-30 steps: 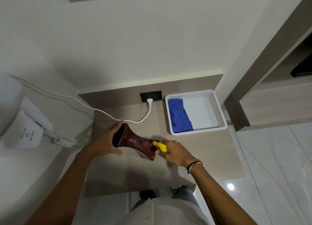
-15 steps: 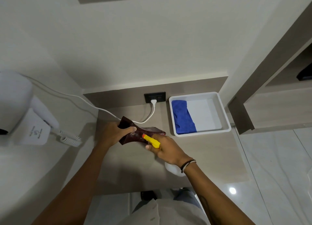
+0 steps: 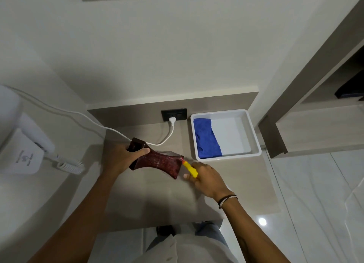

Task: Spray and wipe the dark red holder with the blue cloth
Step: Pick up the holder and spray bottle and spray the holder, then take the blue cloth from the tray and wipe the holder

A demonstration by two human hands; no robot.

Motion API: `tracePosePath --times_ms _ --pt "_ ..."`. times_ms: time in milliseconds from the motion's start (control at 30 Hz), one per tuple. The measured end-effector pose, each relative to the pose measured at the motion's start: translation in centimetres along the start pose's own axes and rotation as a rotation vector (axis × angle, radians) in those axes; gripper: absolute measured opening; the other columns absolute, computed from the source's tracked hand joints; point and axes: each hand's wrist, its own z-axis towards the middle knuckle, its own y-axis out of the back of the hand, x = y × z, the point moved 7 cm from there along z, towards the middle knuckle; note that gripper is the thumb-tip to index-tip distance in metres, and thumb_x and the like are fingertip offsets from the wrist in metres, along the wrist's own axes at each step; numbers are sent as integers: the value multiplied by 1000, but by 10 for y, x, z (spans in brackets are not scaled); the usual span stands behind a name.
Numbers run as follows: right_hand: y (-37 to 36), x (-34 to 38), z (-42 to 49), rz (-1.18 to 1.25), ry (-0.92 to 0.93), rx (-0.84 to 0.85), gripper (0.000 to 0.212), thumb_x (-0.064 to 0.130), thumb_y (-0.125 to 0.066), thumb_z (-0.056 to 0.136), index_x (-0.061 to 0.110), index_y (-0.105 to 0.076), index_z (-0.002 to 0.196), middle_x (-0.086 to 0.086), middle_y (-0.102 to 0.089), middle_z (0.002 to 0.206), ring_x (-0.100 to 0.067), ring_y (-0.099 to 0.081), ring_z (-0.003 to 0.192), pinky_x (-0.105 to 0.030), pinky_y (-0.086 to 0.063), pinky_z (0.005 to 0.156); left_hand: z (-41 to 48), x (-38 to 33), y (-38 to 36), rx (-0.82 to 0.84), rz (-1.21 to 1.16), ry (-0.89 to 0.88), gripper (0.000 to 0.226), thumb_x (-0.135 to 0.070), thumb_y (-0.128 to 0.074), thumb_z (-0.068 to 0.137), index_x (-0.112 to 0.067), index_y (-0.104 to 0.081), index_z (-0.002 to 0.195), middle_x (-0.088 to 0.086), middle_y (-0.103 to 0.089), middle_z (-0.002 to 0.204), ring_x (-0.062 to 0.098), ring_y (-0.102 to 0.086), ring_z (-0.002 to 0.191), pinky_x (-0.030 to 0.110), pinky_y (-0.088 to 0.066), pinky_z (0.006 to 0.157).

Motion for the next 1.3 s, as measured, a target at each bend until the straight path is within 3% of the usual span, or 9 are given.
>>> tracePosePath --times_ms 167,267,367,533,633,900,1067,1167,1300 --pt "92 -26 10 22 -78 -265 53 64 -62 97 18 -60 125 -3 -74 100 -26 -71 87 -31 -51 66 3 -18 2 -97 136 -172 58 -80 -81 49 -33 -73 82 -14 -73 70 5 -69 67 25 -50 58" --pt "146 -42 26 58 -119 -391 62 67 -63 93 19 -58 132 -5 -77 110 -26 -71 88 -39 -61 78 3 -33 -6 -78 249 -343 85 -71 -87 50 -32 -66 123 -9 -67 114 17 -67 99 33 -57 80" --pt "176 -60 49 63 -133 -483 58 54 -69 96 19 -58 140 -7 -78 115 -23 -70 88 -30 -55 78 2 -41 -15 -61 351 -418 109 -67 -88 50 -25 -52 144 -4 -57 136 23 -61 115 38 -56 91" --pt "178 -93 84 67 -206 -461 60 28 -71 101 18 -48 156 -12 -75 132 -32 -76 105 -40 -60 96 -3 -48 -26 -54 411 -487 112 -65 -88 49 -25 -48 146 -7 -52 138 19 -56 119 32 -52 93" --pt "174 -105 93 53 -209 -469 57 21 -69 103 19 -49 157 -14 -75 128 -32 -74 96 -47 -62 99 -8 -52 -32 -50 370 -525 111 -58 -89 48 -27 -47 145 -8 -50 138 19 -55 121 37 -54 97" --pt "161 -124 90 91 -311 -512 56 28 -75 99 17 -53 149 -11 -72 138 -34 -74 114 -46 -59 103 -9 -49 -39 -30 271 -481 112 -43 -94 52 -19 -44 150 -3 -40 145 23 -45 137 40 -49 109" --pt "158 -78 70 -187 -55 -839 55 37 -68 100 17 -48 148 -5 -55 149 -26 -51 142 -40 -42 122 -9 -52 -38 -27 255 -484 113 -45 -94 52 -18 -44 150 -2 -38 148 25 -38 144 44 -44 115" --pt "107 -56 95 -193 74 -505 54 32 -65 104 13 -50 152 -11 -57 154 -28 -53 143 -46 -47 122 -12 -54 -38 -50 267 -502 113 -45 -93 53 -15 -44 151 -2 -36 149 24 -34 148 45 -41 118" --pt "48 -72 134 -358 -62 53 77 25 -57 110 9 -11 170 -15 -7 179 -35 -10 167 -45 -23 134 -11 -52 -42 -59 307 -483 120 -46 -95 56 -10 -39 157 5 -33 159 26 -23 157 47 -33 124"
